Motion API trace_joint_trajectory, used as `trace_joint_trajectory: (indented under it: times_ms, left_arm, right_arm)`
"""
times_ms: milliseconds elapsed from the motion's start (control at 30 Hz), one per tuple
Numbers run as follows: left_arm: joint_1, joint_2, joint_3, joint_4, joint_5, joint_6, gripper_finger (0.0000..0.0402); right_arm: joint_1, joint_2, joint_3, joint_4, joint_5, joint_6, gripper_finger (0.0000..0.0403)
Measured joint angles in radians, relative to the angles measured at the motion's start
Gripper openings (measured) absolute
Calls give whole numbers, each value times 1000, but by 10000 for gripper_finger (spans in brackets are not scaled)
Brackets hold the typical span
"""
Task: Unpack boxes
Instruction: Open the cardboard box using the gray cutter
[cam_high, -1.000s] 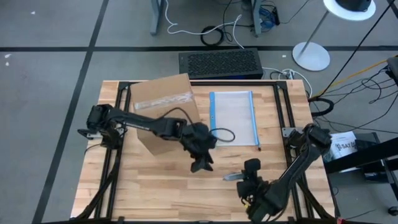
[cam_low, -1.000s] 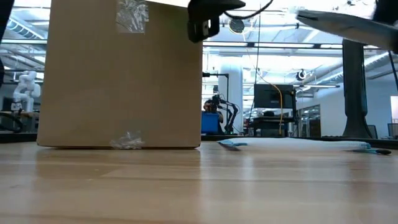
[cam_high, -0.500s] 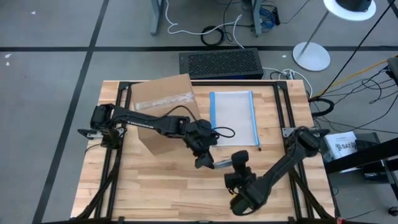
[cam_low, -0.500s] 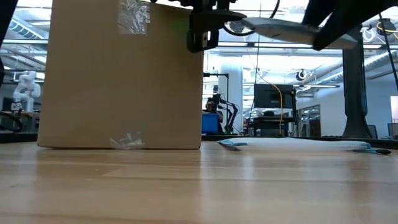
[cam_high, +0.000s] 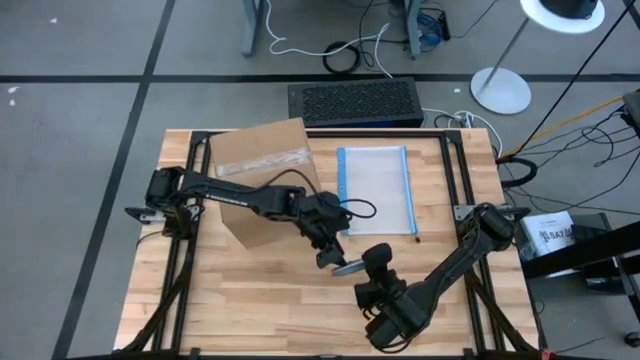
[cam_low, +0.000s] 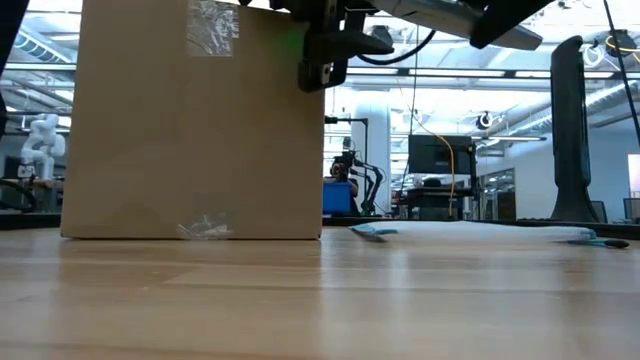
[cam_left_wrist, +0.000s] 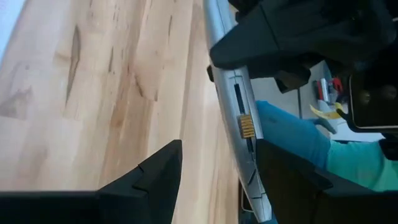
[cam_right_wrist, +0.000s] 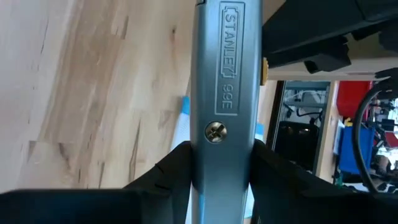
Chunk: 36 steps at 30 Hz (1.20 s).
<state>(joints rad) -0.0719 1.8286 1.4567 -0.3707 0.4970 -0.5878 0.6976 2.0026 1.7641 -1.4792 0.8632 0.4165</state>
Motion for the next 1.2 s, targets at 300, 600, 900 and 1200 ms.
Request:
trace_joint_trajectory:
  times_ms: [300,600,900,1200]
  left_arm:
    - [-21,1,-2,-6,38,-9,209]
    - [-42,1,-2,-12,19,-9,209]
    - [-36,1,-2,-17,-4,-4,209]
    - [-44,1,-2,-56,-4,49,155]
  right_arm:
    - [-36,0,0,6,31,0,130]
    - [-63,-3,2,1,39,10,130]
    - [-56,-2,2,80,1,-66,130]
    - [-55,-2,1,78,1,-65,130]
